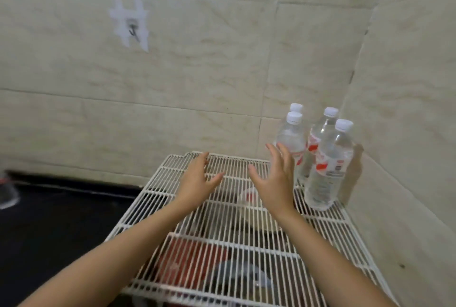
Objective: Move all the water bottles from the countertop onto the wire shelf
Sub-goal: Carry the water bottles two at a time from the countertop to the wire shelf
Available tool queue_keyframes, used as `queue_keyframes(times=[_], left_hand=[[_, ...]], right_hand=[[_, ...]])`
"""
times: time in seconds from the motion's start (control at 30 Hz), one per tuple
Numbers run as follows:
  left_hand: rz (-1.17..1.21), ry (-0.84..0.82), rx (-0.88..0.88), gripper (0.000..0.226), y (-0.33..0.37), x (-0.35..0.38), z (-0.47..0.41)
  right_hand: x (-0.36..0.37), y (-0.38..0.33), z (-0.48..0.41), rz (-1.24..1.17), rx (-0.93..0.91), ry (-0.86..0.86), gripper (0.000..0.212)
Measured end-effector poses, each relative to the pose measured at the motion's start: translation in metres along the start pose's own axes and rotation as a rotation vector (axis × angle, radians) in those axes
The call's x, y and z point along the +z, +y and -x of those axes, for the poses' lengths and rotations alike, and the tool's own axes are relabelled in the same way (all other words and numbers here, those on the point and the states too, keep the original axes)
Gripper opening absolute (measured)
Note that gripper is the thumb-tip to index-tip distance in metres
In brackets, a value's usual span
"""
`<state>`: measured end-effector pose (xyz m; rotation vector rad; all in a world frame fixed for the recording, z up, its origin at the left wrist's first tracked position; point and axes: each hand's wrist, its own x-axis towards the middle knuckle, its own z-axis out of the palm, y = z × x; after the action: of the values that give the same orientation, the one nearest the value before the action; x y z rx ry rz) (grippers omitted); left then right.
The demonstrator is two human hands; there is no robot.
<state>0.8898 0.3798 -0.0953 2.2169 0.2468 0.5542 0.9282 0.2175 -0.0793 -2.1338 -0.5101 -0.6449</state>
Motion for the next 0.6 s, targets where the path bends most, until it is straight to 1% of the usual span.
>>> queue_keyframes(times=[0.07, 0.13, 0.27, 0.4, 0.6], left_hand=[[-0.036, 0.069, -0.05, 0.063, -0.027, -0.036, 0.017], [-0.056, 0.131, -0.11, 0.06, -0.056, -0.078, 0.036], [-0.128, 0.327, -0.219, 0.06, -0.109, -0.171, 0.086], [-0.185, 0.514, -0.331, 0.056, -0.16, -0.272, 0.16], [-0.261, 0.754, -0.505, 0.049, -0.232, -0.429, 0.293]], right_hand=[[0.027, -0.024, 0.01, -0.039, -0.004, -0.123, 0.058], [0.054, -0.054, 0.021, -0.072, -0.051, -0.218, 0.058], [0.106, -0.126, 0.046, -0.118, -0.179, -0.35, 0.059], [0.161, -0.221, 0.092, -0.221, -0.254, -0.458, 0.064], [0.248, -0.371, 0.204, -0.332, -0.419, -0.673, 0.061]])
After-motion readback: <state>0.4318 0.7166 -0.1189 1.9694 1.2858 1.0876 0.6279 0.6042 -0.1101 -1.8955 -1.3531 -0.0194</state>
